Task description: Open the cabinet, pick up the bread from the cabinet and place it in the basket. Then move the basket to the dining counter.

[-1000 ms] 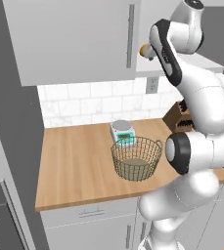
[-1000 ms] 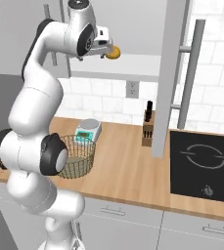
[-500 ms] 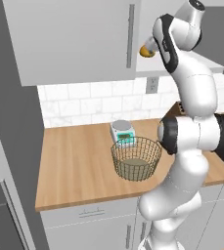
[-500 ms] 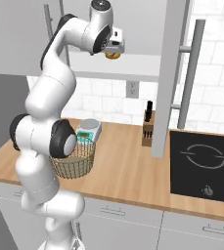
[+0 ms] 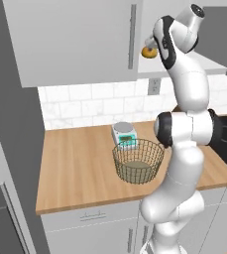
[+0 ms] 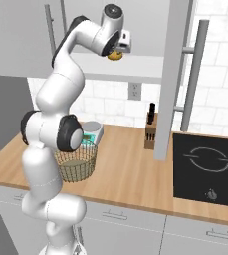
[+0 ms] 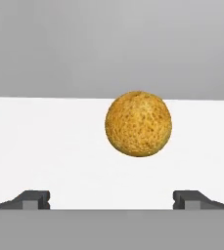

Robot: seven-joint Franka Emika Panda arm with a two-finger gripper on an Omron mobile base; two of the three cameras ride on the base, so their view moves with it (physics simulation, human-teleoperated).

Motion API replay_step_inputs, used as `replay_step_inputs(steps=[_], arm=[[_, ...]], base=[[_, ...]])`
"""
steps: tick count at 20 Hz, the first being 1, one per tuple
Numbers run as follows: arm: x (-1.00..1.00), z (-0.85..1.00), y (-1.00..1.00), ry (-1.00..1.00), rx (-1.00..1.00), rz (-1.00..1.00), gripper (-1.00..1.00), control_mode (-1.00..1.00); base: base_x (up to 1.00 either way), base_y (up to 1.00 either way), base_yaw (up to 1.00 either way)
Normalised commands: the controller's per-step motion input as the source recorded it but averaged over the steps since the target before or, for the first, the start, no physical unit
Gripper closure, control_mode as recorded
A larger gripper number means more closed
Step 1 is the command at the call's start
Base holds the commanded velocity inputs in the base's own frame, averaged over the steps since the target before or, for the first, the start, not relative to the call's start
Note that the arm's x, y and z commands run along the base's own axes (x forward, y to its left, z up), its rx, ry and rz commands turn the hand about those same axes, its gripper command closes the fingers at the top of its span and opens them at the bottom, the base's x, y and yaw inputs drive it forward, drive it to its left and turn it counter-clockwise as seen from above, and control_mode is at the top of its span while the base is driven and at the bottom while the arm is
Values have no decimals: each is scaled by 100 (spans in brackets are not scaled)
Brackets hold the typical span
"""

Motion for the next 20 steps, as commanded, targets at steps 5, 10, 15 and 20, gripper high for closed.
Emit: replay_step_inputs(steps=[5, 10, 15, 20], arm=[[40, -27, 0, -4, 0, -1, -100, -100], [24, -12, 0, -3, 0, -2, -100, -100], [28, -10, 0, 0, 0, -3, -100, -100], [29, 0, 0, 0, 0, -4, -100, -100]], base=[[0, 0, 0], [0, 0, 0], [0, 0, 0], [0, 0, 0]])
